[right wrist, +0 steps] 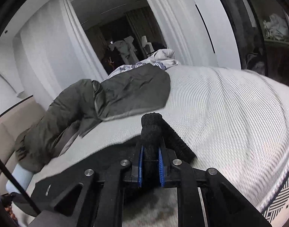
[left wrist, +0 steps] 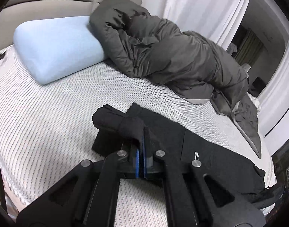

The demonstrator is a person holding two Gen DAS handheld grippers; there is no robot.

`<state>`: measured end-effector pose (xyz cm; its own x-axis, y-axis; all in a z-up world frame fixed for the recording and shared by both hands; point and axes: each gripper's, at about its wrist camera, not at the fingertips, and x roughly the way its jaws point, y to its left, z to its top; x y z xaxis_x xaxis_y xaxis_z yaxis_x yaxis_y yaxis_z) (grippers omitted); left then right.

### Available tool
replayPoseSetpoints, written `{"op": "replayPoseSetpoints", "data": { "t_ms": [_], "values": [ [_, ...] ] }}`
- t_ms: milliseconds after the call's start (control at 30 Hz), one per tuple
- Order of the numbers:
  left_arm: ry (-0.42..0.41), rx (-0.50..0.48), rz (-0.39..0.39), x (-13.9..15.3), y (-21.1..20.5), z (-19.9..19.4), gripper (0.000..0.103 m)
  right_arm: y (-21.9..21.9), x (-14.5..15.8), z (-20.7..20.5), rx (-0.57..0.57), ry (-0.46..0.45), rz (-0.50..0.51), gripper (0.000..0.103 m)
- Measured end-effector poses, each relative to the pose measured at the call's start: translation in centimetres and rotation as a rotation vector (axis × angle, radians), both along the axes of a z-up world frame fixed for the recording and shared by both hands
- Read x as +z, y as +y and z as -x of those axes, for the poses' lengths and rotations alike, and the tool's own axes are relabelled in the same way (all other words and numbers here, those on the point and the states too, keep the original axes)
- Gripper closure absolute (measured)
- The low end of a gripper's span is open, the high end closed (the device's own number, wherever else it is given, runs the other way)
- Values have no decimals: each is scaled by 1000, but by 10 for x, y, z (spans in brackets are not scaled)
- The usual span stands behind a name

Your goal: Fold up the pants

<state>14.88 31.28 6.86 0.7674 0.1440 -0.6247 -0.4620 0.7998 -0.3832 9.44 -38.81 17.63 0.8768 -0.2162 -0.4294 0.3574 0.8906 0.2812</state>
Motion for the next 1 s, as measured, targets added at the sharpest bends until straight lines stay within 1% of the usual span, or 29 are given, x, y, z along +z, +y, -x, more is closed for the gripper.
{"op": "replayPoseSetpoints", "data": {
  "t_ms": [133, 200, 233, 267, 300, 333, 367, 400, 433, 467, 500, 533, 567, 600, 667, 767, 833, 900, 967, 1000],
  "values": [
    [49, 1, -5, -1, 9, -68, 103, -1, 11, -77, -19, 67, 50, 91],
    [90, -6, -15, -8, 11, -100, 102, -5, 9, -112, -25, 111, 57, 91],
    [117, -11, -14, -14, 13, -119, 102, -7, 5, -137, -28, 148, 62, 91],
    [136, -10, -6, -21, 15, -132, 102, -9, 0, -153, -29, 176, 69, 91],
    [161, -6, 3, -28, 18, -148, 100, -10, -6, -171, -28, 208, 74, 89],
    [183, -1, 11, -35, 22, -162, 95, -13, -12, -191, -27, 232, 76, 86],
    [199, -1, 21, -41, 26, -170, 91, -17, -18, -203, -29, 242, 73, 78],
    [217, -4, 35, -47, 30, -182, 82, -20, -24, -213, -35, 252, 76, 66],
    [219, -12, 43, -53, 31, -182, 74, -22, -29, -222, -61, 272, 93, 59],
    [216, -18, 46, -58, 31, -182, 69, -23, -32, -228, -93, 291, 120, 49],
    [218, -17, 35, -60, 30, -182, 54, -22, -31, -228, -109, 293, 142, 45],
    [214, 3, 8, -60, 28, -179, 33, -21, -29, -224, -103, 282, 155, 42],
    [200, 19, -16, -59, 26, -172, 24, -17, -28, -221, -91, 267, 155, 34],
    [181, 19, -30, -57, 23, -166, 17, -15, -27, -212, -76, 251, 151, 25],
    [157, 6, -24, -56, 16, -151, 16, -3, -26, -187, -36, 212, 124, 18],
    [128, -33, -21, -51, -9, -126, 17, 18, -30, -148, 27, 158, 37, 13],
    [104, -71, -8, -48, -35, -108, 17, 32, -35, -129, 59, 146, -5, 10],
    [119, -143, 24, -51, -62, -101, 17, 48, -39, -115, 88, 136, -27, 9],
    [129, -223, 70, -60, -88, -96, 19, 66, -45, -105, 123, 144, -45, 9],
    [134, -243, 81, -65, -99, -94, 23, 71, -49, -101, 139, 143, -60, 9]
  ]
}}
